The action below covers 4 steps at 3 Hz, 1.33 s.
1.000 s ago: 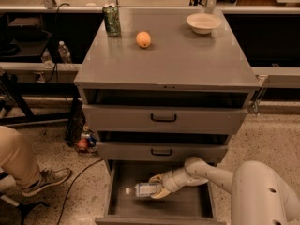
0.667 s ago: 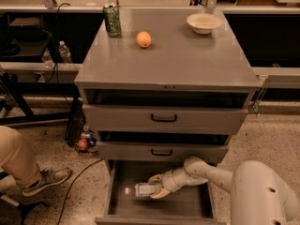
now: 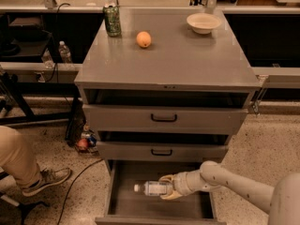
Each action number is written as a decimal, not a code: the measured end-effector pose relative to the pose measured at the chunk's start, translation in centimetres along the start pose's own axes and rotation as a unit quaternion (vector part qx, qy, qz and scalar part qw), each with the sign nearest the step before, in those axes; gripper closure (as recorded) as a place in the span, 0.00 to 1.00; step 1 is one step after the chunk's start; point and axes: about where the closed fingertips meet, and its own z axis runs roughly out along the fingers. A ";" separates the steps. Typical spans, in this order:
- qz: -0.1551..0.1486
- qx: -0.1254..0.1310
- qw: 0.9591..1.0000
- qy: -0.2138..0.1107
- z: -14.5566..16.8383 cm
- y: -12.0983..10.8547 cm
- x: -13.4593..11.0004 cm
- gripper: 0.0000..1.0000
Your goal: Pick blue plastic bottle from bottom drawer and place on counter
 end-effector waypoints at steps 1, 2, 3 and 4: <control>-0.009 0.035 0.999 0.013 -4.4 0.7 -1.7 1.00; -0.023 0.072 0.997 0.024 -8.7 1.0 -3.3 1.00; -0.023 0.072 0.997 0.024 -8.7 1.0 -3.3 1.00; -0.032 0.078 0.996 0.014 -9.4 0.6 -4.1 1.00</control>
Offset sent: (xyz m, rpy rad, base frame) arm -0.0258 -0.0686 0.1252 -0.0436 -0.2230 -0.1289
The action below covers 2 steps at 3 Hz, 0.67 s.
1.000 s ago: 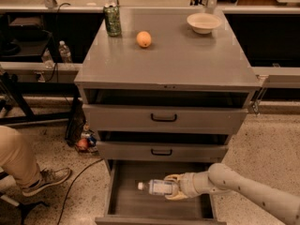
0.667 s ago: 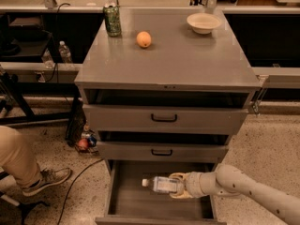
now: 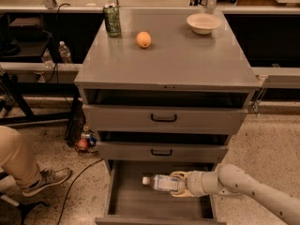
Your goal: Pick blue plastic bottle from bottom drawer and place on counter
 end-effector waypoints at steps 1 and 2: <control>-0.025 0.026 0.999 -0.013 -3.4 -1.3 -2.1 1.00; -0.039 0.062 0.997 -0.013 -8.0 -2.8 -4.3 1.00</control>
Offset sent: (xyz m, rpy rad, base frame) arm -0.0049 -0.0643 0.1577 0.0374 -0.2375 -0.0880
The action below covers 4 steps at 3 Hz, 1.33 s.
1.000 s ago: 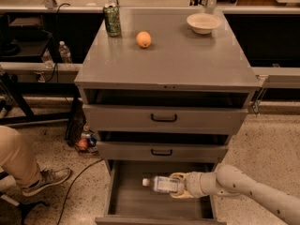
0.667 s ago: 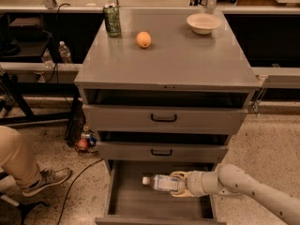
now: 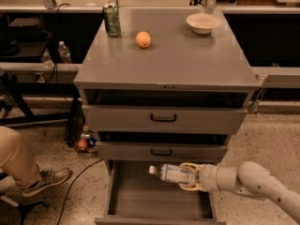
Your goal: Pick blue plastic bottle from bottom drawer and place on counter
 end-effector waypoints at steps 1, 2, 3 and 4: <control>-0.028 0.027 0.999 0.011 -3.5 -4.6 -2.4 1.00; -0.031 0.027 0.999 0.013 -3.7 -4.9 -2.5 1.00; -0.037 0.034 0.999 0.010 -3.9 -5.3 -2.9 1.00; -0.063 0.060 0.996 0.008 -6.5 -6.5 -4.7 1.00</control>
Offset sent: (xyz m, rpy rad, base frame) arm 0.0383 -0.0221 0.0874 -0.0615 -0.1124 -0.0077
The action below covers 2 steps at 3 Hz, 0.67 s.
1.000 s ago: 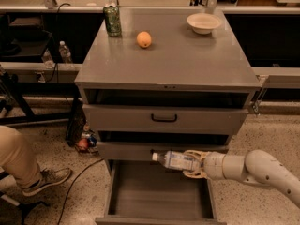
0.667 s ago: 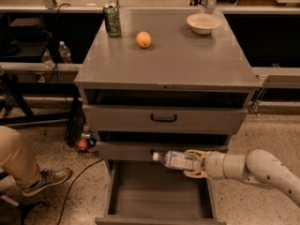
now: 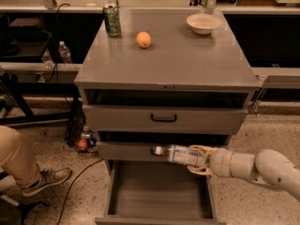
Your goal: Pick blue plastic bottle from bottom drawer and place on counter
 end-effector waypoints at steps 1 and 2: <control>-0.032 0.033 0.999 -0.005 -3.3 -1.6 -2.3 1.00; -0.061 0.065 0.996 -0.009 -6.1 -3.0 -4.3 1.00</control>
Offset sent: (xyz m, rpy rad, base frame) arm -0.0328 -0.0306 0.1141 0.0143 -0.2675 -0.0200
